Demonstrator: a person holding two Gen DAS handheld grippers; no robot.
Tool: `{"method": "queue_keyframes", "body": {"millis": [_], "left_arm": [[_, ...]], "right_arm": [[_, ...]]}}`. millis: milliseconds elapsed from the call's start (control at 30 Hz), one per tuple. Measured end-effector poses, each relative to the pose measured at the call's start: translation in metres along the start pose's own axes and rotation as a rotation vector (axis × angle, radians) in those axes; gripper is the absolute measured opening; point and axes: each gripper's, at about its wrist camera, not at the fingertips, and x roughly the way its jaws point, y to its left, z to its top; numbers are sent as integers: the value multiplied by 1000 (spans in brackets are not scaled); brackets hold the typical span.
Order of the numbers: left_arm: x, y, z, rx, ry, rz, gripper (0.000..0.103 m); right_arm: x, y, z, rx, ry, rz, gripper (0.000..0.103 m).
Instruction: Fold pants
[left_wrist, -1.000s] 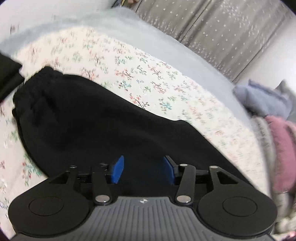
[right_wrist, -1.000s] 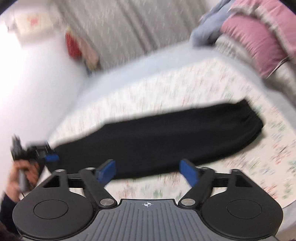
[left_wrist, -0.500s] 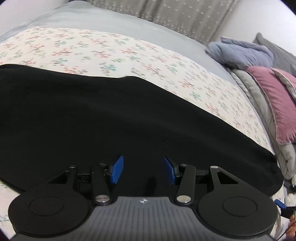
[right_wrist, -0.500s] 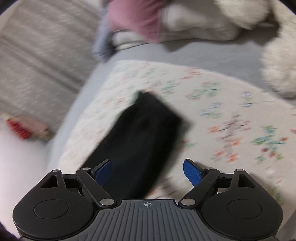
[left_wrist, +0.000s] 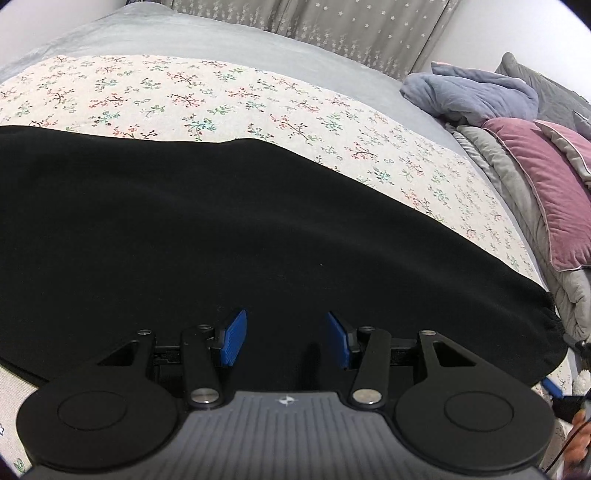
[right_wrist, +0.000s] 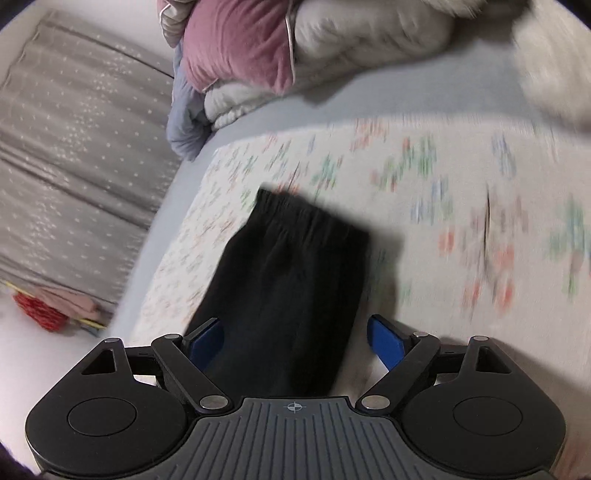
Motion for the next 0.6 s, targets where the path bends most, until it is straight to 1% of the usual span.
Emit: {"method": "queue_keyframes", "body": {"millis": [33,67,100,200,267,300,367,467,500,533,567,600], "left_arm": [[0,-2,-1,2,1,-2,43],[0,-3,-1,7,3,-3,43],[1,-4,-2,9,5,-2,43],[1,-6,-3,7,11,-8,43],[0,-6,-4,9,7,-6,43],[0,-5,-4,11,4,-1,43],[1,-5,-4,7,3,2,43],[1,-6,-5,-3,2,-5,43],[1,-7,-6,-1,1,-6,43],[1,-9,-6,4,0,-6,43],[1,-10,-7,8,-1,-4,43],[1,-11,-7,10,-2,-4,43]], "right_arm": [[1,2,-5,-29,-13,-16,83],[6,5,-6,-66,-11,-38,83],[11,8,-2,-73,-15,-36,84],[22,4,14,-19,-31,-3,85],[22,-1,12,54,-74,18,85],[23,-1,12,70,-90,19,85],[27,3,9,68,-117,18,85],[32,11,2,23,-138,-13,77],[33,14,0,14,-145,-32,64],[32,12,0,25,-147,-42,43],[32,9,-1,58,-142,-46,33],[33,4,-1,99,-135,-39,20]]}}
